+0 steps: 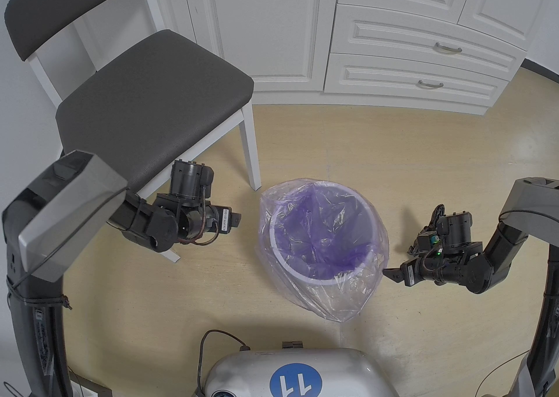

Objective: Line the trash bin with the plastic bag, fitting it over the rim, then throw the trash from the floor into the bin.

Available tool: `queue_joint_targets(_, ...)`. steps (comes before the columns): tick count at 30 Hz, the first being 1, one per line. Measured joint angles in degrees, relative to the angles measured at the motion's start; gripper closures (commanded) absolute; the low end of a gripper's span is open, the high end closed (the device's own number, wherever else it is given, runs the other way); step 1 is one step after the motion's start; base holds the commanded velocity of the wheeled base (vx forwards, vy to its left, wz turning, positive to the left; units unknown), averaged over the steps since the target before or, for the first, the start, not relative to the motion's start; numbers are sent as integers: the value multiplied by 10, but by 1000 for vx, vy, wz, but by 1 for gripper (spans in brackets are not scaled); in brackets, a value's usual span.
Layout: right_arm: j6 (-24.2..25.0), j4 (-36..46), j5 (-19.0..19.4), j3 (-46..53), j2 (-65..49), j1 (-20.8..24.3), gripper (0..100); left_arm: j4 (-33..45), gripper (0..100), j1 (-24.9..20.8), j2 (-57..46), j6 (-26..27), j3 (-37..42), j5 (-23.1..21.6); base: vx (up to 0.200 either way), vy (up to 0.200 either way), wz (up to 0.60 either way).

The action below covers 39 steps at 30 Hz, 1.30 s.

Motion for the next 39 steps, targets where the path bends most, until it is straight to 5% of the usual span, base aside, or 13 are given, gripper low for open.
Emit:
queue_joint_targets(18,2,-4,52,23,-26,-6,0,-43,0,-9,-85,15,58,-21,0,0,0)
queue_joint_targets(30,35,-15,12,-28,39,2,0,-80,0,-18,-78,13,53,-31,0,0,0)
queue_joint_targets(39,96,-35,-14,-83,109,17,0,-107,0,-28,-49,10,41,-133,0,0,0)
